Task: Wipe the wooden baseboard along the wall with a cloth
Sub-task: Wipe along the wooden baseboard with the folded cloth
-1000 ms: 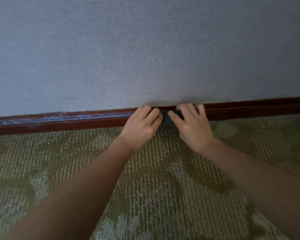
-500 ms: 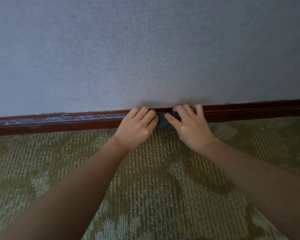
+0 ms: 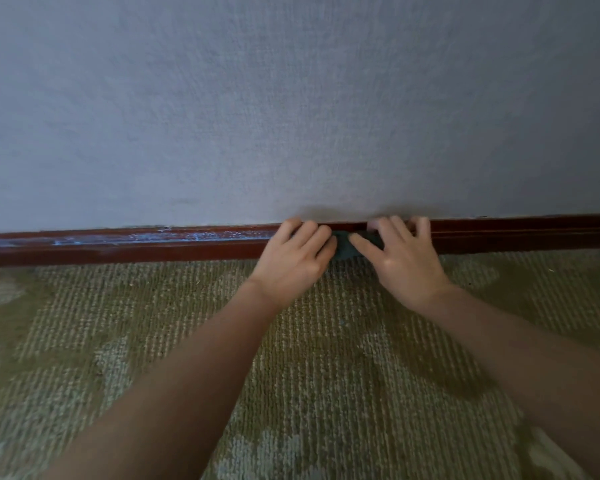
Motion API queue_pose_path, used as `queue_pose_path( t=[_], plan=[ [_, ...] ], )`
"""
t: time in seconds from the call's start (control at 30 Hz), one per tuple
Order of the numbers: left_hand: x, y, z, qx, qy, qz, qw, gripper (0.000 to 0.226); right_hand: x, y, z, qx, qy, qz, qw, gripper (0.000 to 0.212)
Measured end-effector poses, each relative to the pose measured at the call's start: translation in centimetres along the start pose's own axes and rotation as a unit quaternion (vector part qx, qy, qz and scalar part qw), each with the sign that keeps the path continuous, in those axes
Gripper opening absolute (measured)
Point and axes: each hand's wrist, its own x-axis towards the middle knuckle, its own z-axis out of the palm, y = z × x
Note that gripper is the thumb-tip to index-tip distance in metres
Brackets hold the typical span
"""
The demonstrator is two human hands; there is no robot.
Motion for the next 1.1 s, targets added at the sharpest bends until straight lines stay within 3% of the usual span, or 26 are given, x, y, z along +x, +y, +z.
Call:
queue_pose_path(
  t=[0.17, 0.43, 0.67, 1.1],
  plan=[
    [0.0, -0.2, -0.1, -0.017, 0.006, 0.001, 1.000, 0.028, 0.2, -0.8, 0.1, 0.000, 0.005, 0.034, 0.999, 0.051],
    [-1.1, -0.9, -0.6, -0.045, -0.013, -0.010, 0.999, 0.026, 0.7, -1.6, -0.6, 0.031, -0.002, 0.008, 0.999, 0.048],
    [-2.5, -1.6, -3.0, -0.116, -0.069, 0.040, 0.990, 0.019, 0.5, -3.3, -2.3, 0.173, -0.029, -0.038, 0.984, 0.030],
    [-1.6, -3.6, -9.8, -0.064, -0.116, 0.040, 0.990, 0.024, 2.5, -4.1, -5.8, 0.264, -0.024, -0.041, 0.963, 0.030]
  ],
)
